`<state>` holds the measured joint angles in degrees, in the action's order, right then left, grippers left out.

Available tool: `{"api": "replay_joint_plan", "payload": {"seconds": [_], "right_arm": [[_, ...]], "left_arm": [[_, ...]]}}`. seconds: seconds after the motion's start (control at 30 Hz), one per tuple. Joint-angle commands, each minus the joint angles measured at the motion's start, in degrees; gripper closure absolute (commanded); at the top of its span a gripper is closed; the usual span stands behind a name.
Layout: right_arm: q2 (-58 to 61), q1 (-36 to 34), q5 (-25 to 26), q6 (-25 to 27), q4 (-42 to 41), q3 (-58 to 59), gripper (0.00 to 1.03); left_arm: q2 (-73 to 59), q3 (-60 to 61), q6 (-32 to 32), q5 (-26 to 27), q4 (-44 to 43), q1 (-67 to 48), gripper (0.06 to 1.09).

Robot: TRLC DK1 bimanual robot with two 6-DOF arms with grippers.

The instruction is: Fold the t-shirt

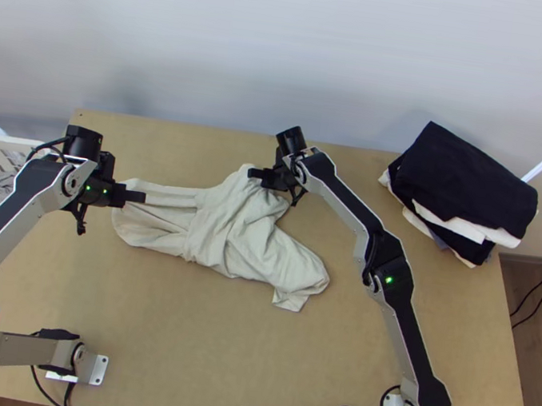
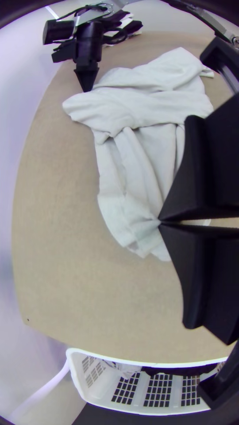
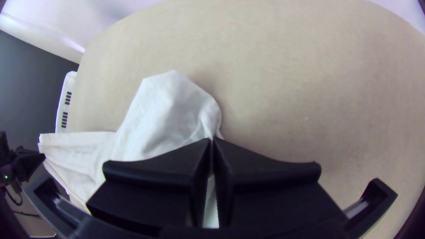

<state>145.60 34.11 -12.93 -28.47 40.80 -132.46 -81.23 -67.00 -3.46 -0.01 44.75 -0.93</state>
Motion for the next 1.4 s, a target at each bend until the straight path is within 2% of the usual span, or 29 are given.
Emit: {"api": "replay_joint_plan", "payload": {"seconds": [0.0, 0.53, 0.97, 1.13, 1.37], "right_arm": [[-5.33, -0.36, 0.18, 0.52, 0.42, 2.65, 1.00], [-32.57, -10.29, 0.36, 0.43, 0.51, 10.21, 1.00], [-43.12, -7.21, 0.27, -0.45, -0.10, 4.23, 1.00], [-50.85, -6.16, 0.36, 0.17, -0.63, 6.34, 1.00], [-61.75, -6.51, 0.54, 0.17, -10.30, 12.49, 1.00]], "left_arm": [[1.43, -2.08, -1.37, 0.19, 0.95, -0.21, 1.05], [1.87, -5.86, -4.09, -0.69, -0.54, 5.94, 1.05], [2.92, -25.90, -13.23, -0.69, 1.74, 7.26, 1.05], [8.37, -27.92, -16.05, -0.60, 1.57, 7.17, 1.05], [18.57, -27.66, -18.42, 0.19, -3.00, 7.78, 1.05]]}}
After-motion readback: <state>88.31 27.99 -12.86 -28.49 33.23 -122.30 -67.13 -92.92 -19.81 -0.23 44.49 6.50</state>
